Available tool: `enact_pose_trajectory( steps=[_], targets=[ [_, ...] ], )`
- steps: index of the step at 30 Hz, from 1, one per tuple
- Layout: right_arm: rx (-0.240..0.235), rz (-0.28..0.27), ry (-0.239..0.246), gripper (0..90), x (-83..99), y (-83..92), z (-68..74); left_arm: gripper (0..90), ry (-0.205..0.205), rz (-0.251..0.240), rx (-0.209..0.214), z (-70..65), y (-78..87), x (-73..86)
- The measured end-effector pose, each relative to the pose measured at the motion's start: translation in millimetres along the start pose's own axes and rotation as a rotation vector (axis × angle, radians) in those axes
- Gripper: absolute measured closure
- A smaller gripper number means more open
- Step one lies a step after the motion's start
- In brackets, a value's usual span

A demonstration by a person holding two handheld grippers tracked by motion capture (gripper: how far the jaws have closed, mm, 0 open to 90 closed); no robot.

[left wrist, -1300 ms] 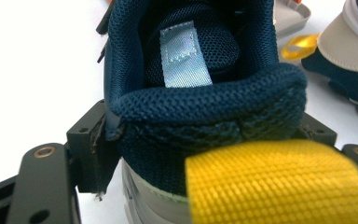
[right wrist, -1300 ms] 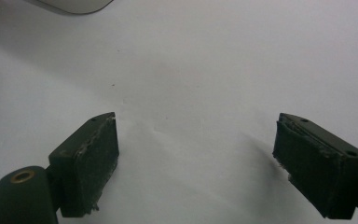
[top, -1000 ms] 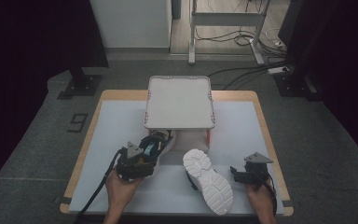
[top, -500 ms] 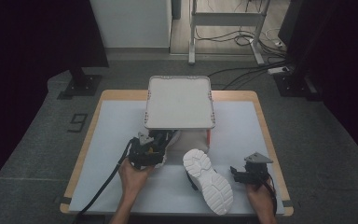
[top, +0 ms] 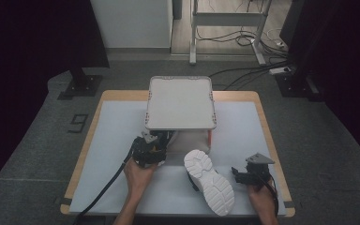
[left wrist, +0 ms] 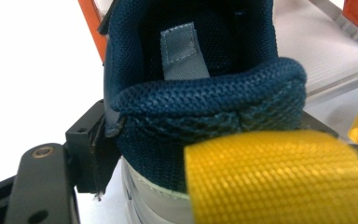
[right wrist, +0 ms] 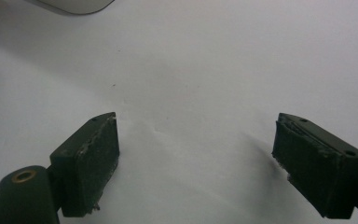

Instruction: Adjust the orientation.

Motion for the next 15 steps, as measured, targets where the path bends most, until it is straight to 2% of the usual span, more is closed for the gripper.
enact_pose_trajectory(
  steps=[5, 7, 8, 12, 15],
  targets=[
    [0.000, 0.000, 0.000, 13.8, 0.0, 0.1, 0.4, 21.7, 0.015, 0.010, 0.029, 2.3, -1.0, -0.5],
    [0.001, 0.000, 0.000, 13.8, 0.0, 0.1, 0.2, 13.7, 0.015, 0.007, 0.033, 2.7, 1.2, -1.1],
    [0.000, 0.000, 0.000, 13.8, 0.0, 0.1, 0.2, 11.8, 0.016, 0.007, 0.047, 2.8, 3.9, -2.0],
    [0.000, 0.000, 0.000, 13.8, 0.0, 0.1, 0.4, 9.7, 0.002, 0.000, 0.080, 2.9, 18.8, -3.9],
    [0.001, -0.001, 0.001, 13.8, 0.0, 0.2, 0.4, 13.6, -0.021, -0.035, 0.096, 5.9, 42.8, -2.3]
  ],
)
Point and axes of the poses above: each handheld gripper's, and its own axes: y roughly backward along the jaws, x roughly out of its underside, z roughly to its left, the point moved 2 cm from there along -y, roughly forward along the jaws, and after that the axes turned 5 degrees about -z, right-handed, at the moved point
